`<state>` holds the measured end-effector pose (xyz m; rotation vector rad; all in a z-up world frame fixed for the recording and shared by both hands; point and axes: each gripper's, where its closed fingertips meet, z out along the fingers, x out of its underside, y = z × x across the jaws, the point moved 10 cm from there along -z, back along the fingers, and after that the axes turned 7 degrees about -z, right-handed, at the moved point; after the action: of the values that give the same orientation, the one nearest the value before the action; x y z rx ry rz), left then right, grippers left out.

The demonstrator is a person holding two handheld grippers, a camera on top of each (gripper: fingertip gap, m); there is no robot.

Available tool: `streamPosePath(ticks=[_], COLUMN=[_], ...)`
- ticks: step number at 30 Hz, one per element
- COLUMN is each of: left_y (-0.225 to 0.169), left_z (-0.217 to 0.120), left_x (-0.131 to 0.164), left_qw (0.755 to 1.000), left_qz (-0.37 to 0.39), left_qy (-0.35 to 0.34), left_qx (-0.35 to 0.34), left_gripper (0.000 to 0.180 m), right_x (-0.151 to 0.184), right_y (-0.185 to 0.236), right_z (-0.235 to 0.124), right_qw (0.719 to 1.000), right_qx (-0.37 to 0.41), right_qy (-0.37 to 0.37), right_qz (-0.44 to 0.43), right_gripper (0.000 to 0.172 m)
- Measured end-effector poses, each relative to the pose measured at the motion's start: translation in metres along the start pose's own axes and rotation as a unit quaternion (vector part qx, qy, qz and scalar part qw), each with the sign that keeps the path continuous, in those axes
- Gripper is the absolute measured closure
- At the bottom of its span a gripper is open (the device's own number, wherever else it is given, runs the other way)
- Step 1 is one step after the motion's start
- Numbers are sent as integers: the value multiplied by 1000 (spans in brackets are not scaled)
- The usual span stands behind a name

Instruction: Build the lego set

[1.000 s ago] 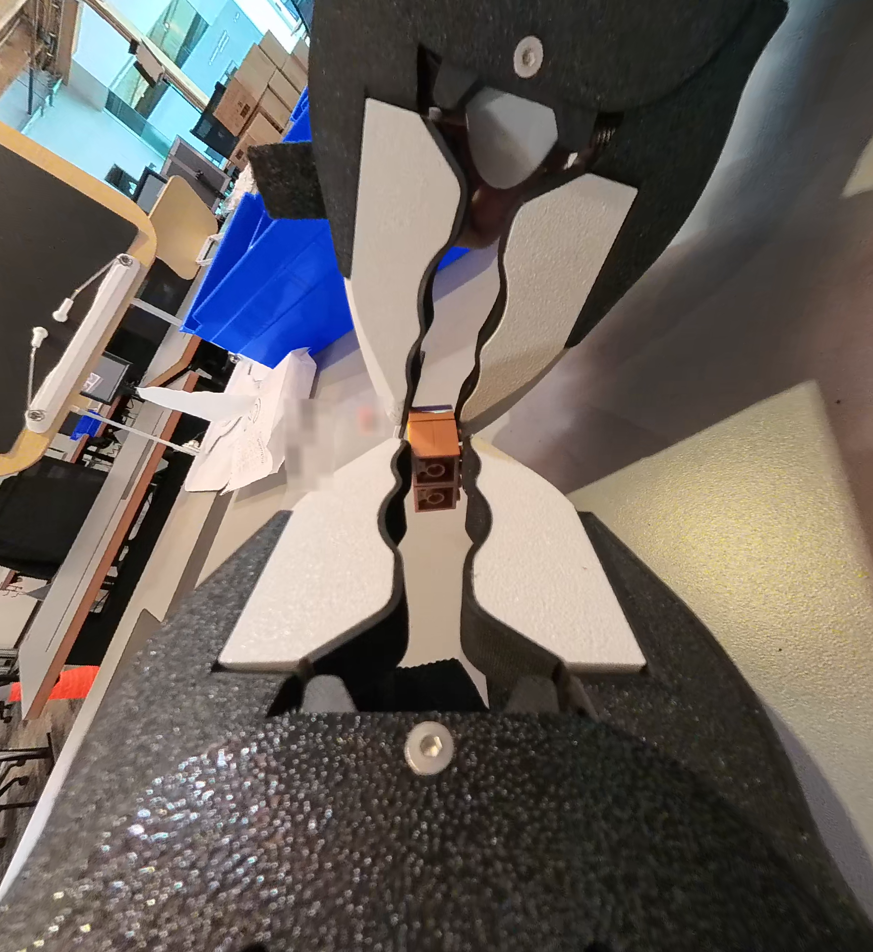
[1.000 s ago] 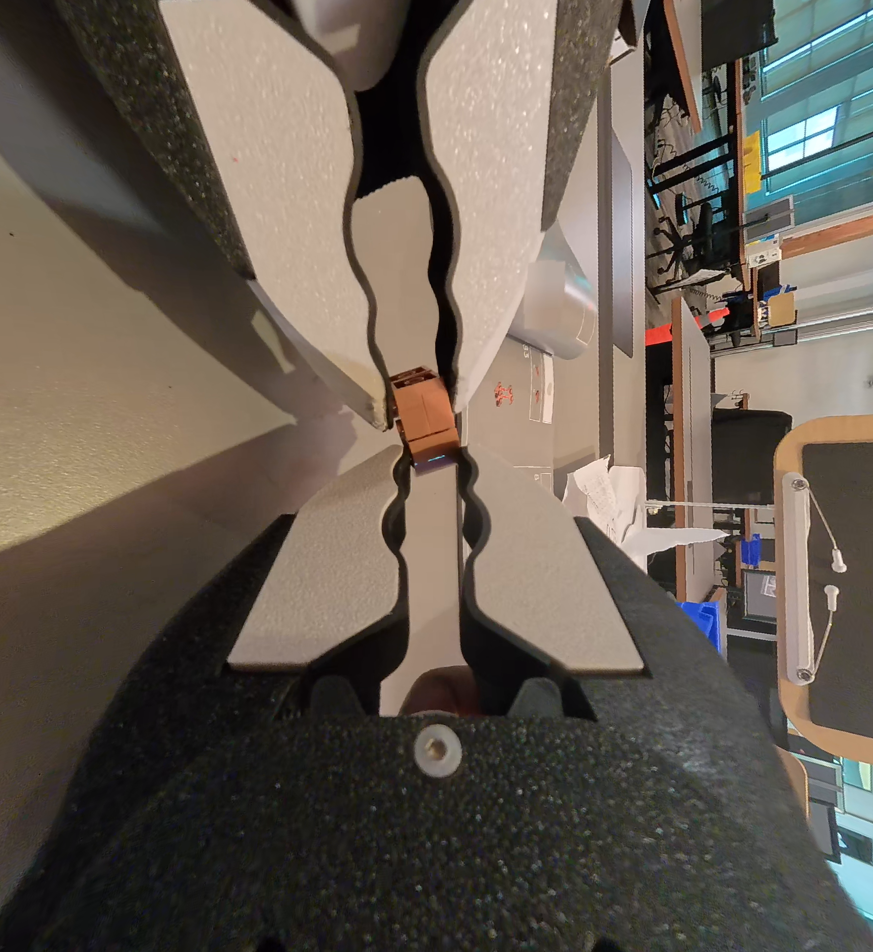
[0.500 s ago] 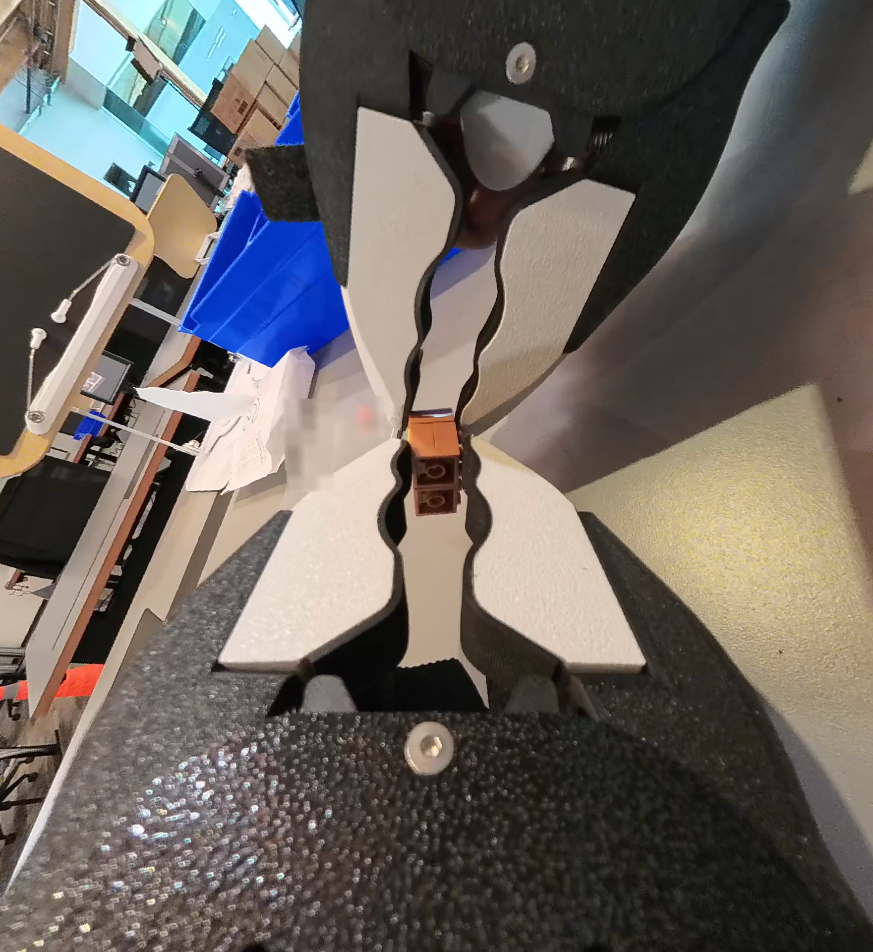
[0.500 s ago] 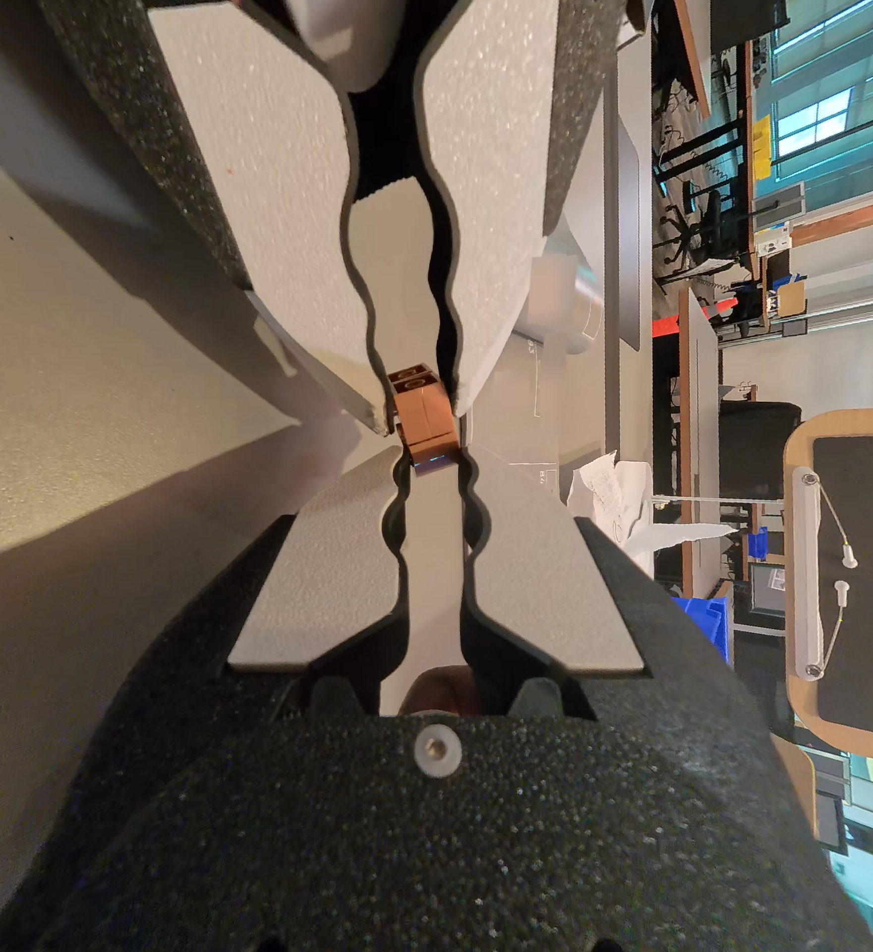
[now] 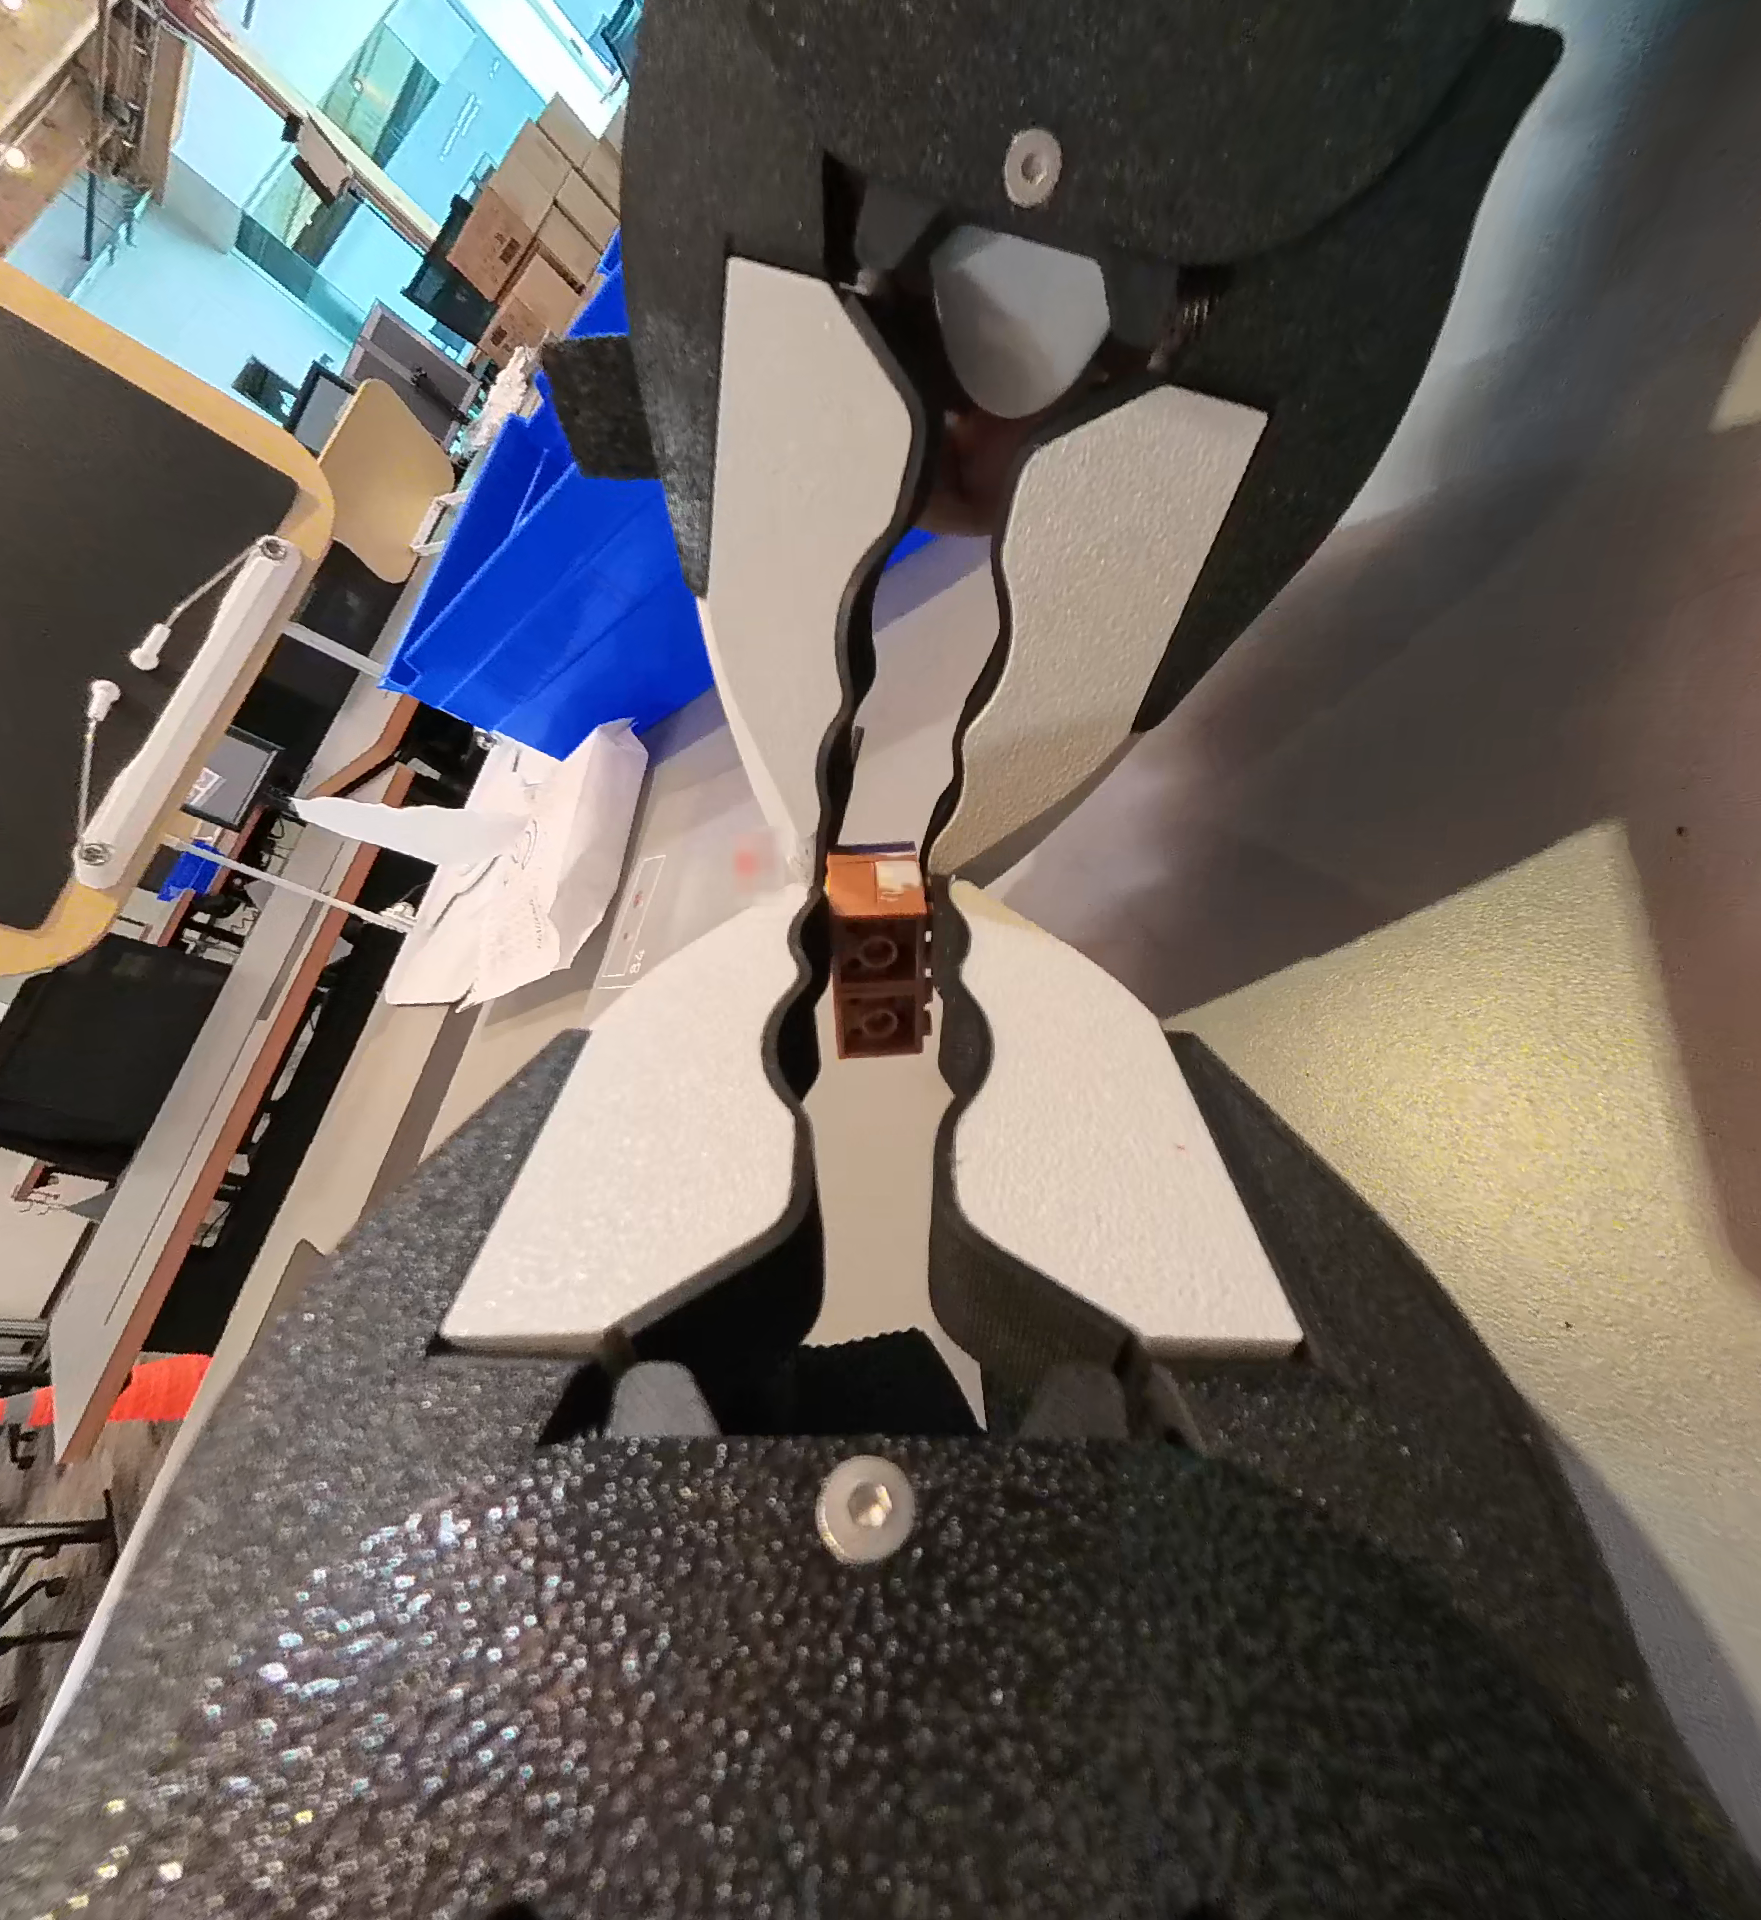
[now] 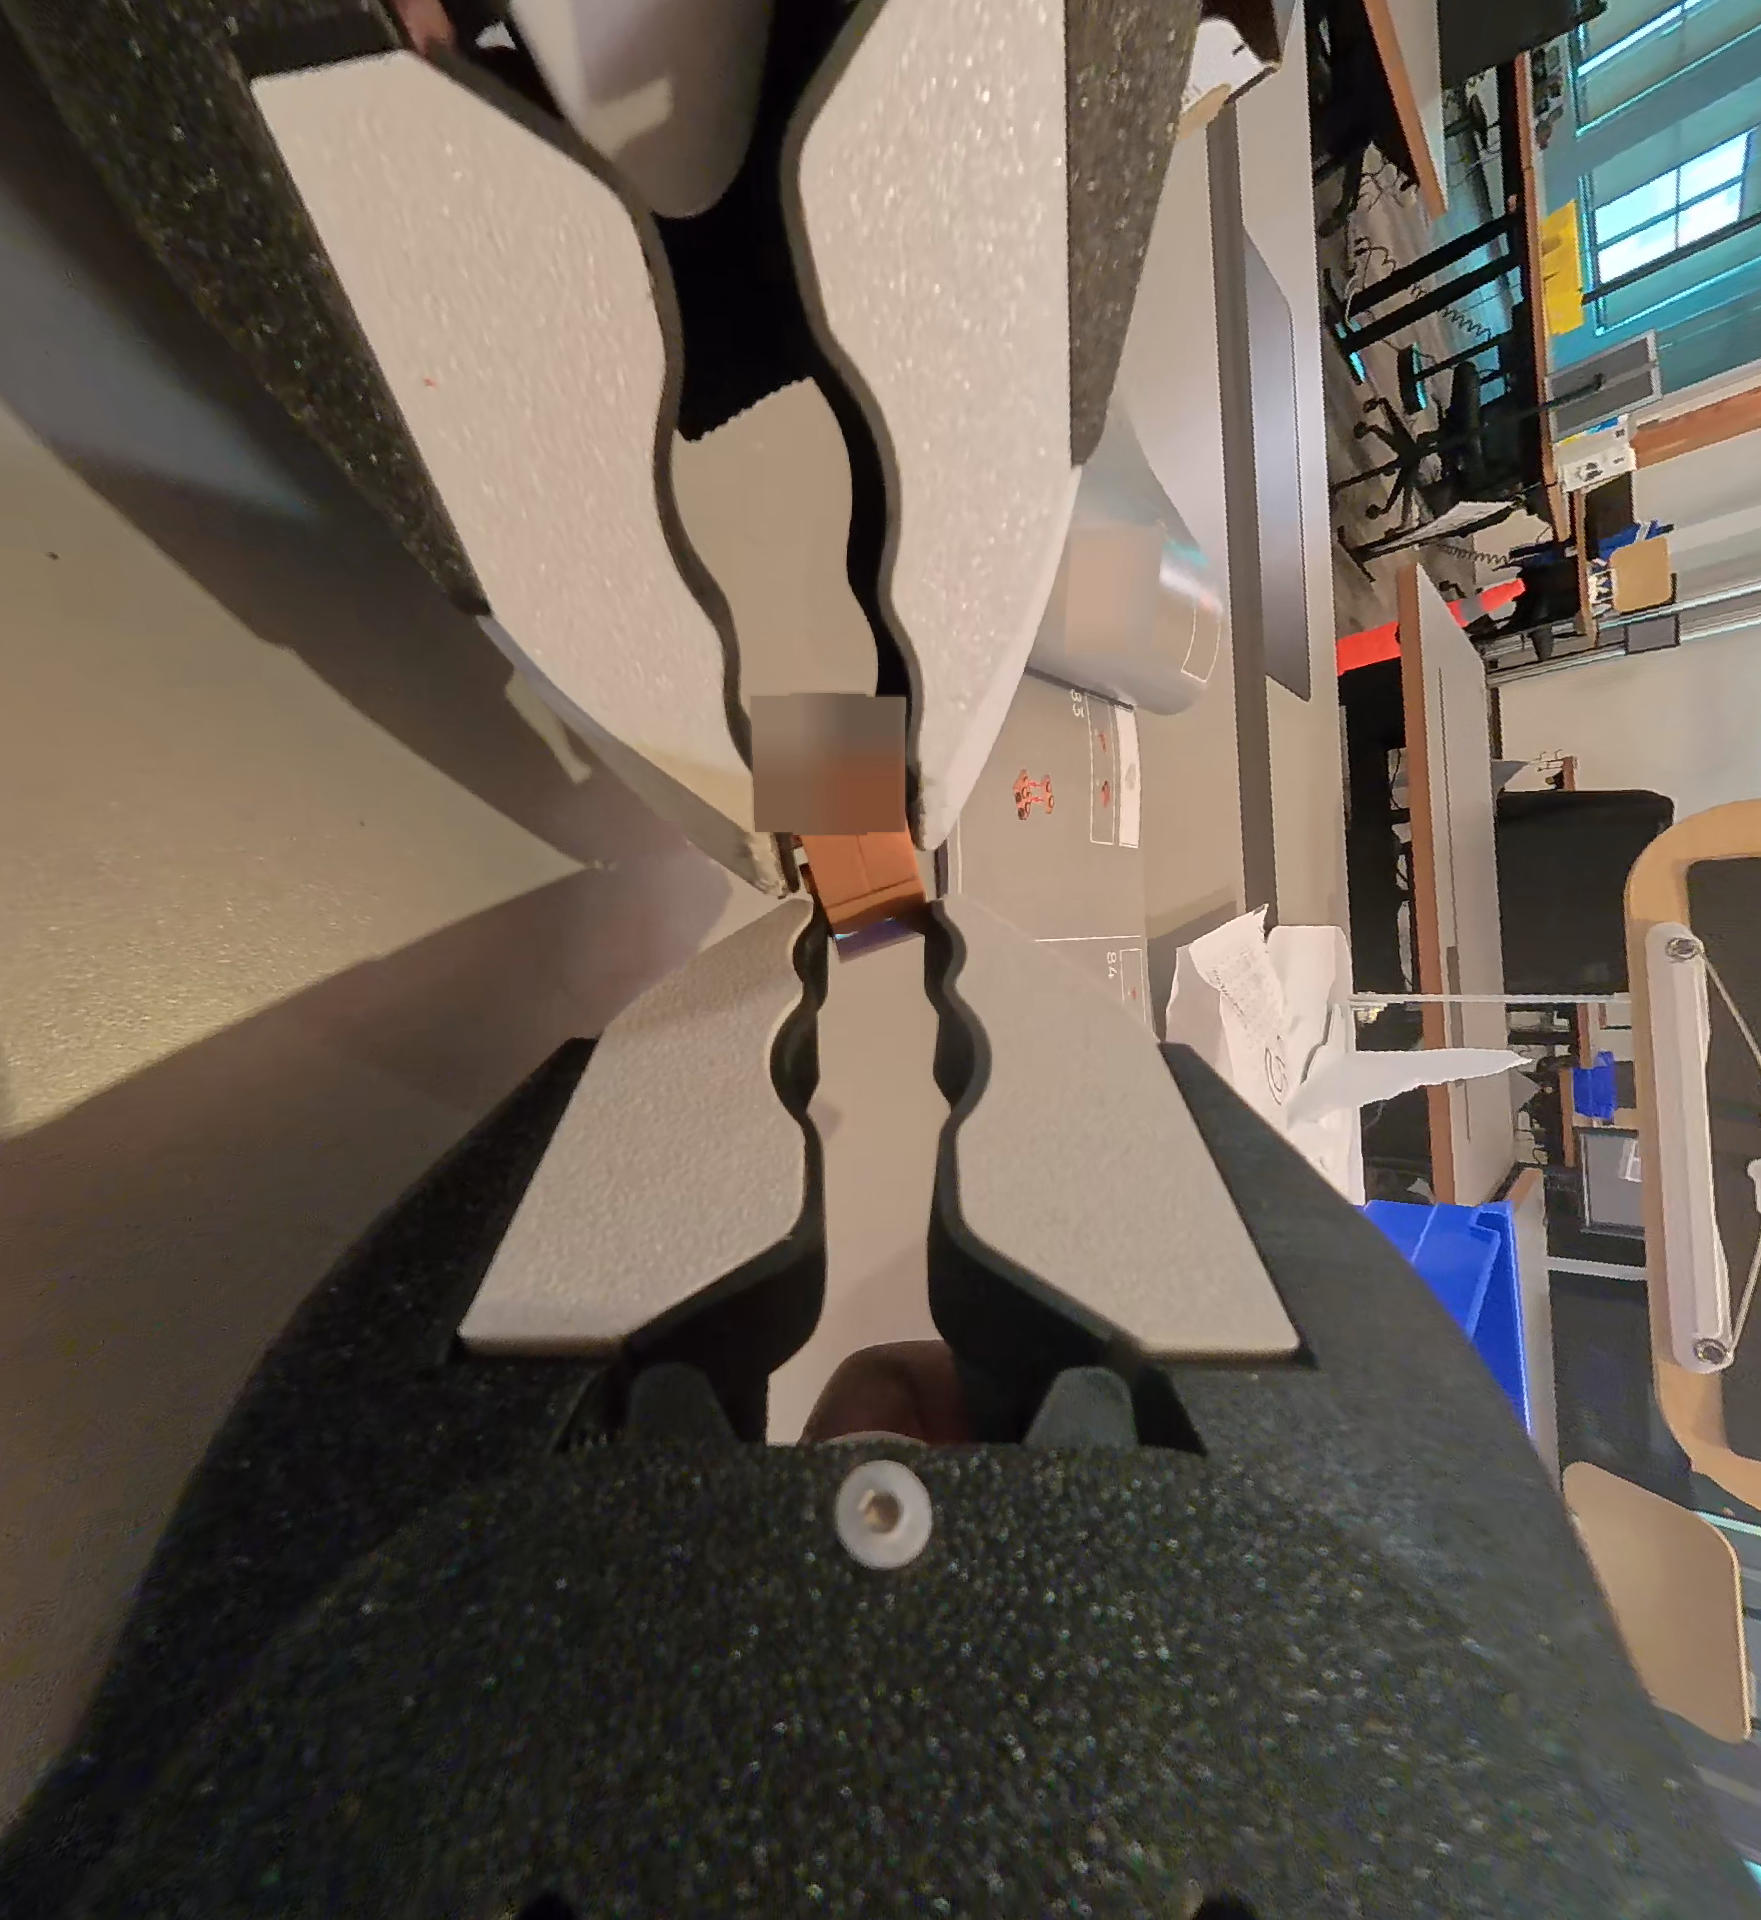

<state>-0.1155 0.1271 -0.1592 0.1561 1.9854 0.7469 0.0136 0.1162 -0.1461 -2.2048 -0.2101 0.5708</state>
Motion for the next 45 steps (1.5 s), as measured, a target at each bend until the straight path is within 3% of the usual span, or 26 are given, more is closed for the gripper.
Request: streamPosePath(ticks=[15, 26, 33, 45], left_y=[4, 19, 23, 16], left_z=[-1, -7, -16, -17], left_x=[-1, 2, 3, 2], left_qw=[999, 995, 999, 992], left_qz=[22, -68, 11, 119], left_qy=[-15, -74, -50, -32], left_qx=[-33, -1, 10, -37], left_gripper=[161, 148, 153, 159], right_x=[6, 8, 9, 5], right_y=[-7, -11, -13, -14], right_z=[3, 0, -1, -3], right_qw=[999, 997, 997, 997], right_qx=[9, 8, 15, 28], right_qy=[-27, -49, -48, -44], right_qz=[45, 67, 66, 58], right_gripper=[154, 155, 155, 155])
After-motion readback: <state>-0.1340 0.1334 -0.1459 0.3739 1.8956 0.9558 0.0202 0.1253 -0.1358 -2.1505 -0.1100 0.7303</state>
